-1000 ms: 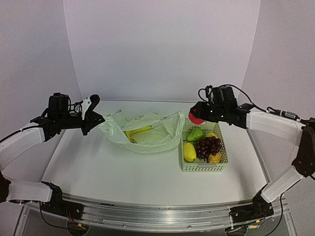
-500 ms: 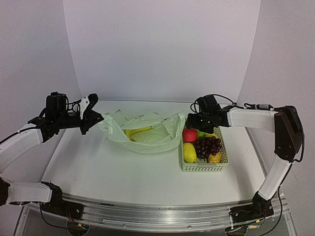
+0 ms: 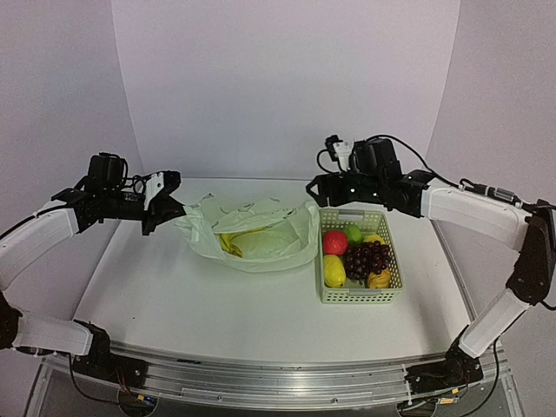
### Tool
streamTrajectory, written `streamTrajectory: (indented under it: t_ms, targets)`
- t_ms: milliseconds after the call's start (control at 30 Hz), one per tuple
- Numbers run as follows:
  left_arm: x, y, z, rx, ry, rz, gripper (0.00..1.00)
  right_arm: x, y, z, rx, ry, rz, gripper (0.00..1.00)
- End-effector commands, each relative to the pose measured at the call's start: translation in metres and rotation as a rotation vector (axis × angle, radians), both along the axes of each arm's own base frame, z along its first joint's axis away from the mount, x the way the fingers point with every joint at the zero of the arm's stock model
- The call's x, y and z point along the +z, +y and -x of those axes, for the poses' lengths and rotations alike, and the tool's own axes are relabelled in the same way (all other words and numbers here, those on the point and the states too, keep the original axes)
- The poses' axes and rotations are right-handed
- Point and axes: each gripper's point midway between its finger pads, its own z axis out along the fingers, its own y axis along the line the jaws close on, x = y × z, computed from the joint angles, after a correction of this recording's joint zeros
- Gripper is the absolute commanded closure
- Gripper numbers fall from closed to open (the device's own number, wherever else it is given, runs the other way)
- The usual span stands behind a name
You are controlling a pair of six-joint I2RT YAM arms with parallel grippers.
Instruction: Untie the knot of the plastic bag and take out the fruit
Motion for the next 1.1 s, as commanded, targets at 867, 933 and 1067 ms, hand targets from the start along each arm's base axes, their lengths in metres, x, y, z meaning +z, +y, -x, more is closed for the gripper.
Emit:
streamTrajectory:
  t_ms: [867, 933, 1067]
  targets:
    - [0.015, -0.002, 0.006, -0.078, -0.034, -0.031, 1.0, -0.103, 0.206, 0.083, 0.926, -0.003, -0.036, 0.73]
    - [0.015, -0.002, 0.005, -0.074, -0.037, -0.032, 1.0, -0.099, 0.206, 0.093, 0.949, -0.04, -0.009, 0.75]
    - [0.015, -0.001, 0.004, -0.068, -0.039, -0.036, 1.0, -0.09, 0.205, 0.115, 0.989, -0.128, 0.073, 0.8]
